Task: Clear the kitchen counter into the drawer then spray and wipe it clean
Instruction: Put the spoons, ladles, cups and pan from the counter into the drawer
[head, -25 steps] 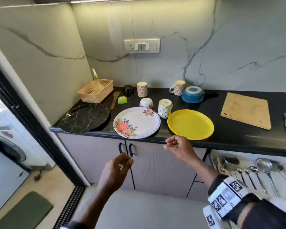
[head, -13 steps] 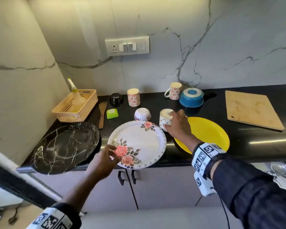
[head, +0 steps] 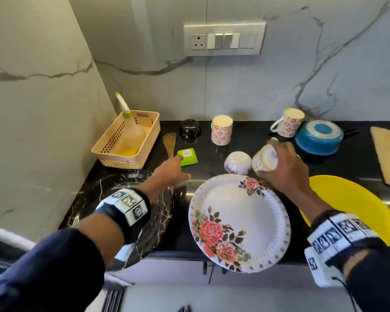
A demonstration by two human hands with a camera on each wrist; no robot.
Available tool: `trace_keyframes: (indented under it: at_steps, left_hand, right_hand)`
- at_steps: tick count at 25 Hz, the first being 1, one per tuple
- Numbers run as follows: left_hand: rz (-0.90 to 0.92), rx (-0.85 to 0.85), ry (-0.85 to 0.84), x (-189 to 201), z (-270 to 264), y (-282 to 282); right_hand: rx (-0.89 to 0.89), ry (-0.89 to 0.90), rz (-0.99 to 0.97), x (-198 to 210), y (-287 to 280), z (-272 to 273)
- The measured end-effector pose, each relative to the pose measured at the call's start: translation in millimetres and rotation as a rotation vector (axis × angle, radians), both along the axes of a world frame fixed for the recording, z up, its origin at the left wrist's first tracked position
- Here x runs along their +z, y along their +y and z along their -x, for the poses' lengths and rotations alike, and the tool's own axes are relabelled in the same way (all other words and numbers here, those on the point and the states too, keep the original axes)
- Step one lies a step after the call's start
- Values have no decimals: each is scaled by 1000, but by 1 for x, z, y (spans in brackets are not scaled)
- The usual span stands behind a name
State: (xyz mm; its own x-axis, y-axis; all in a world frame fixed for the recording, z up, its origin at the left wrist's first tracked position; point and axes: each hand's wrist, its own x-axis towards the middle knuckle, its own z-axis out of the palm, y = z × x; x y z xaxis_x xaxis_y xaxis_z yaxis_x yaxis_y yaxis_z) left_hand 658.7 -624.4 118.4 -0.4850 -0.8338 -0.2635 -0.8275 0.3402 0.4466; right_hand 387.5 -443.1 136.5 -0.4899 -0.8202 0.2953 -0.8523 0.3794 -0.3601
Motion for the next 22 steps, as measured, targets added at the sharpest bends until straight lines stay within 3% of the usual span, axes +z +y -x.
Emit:
trace_keyframes:
  at_steps: [5,10,19,22]
  left_hand:
    - [137,-102,-103,-16,23,-67]
    - [252,-248,-224,-44,37,-90]
    - [327,-308,-161,-51,38,-92]
    - [291,-267,-25,-37,37,-84]
  right_hand:
    - [215,49,-17,38,-12,-80]
    - [160,-7,-32,40,-10,-99]
    - [98,-67,0,30,-5,-101]
    - [75,-106,38,29,2,-104]
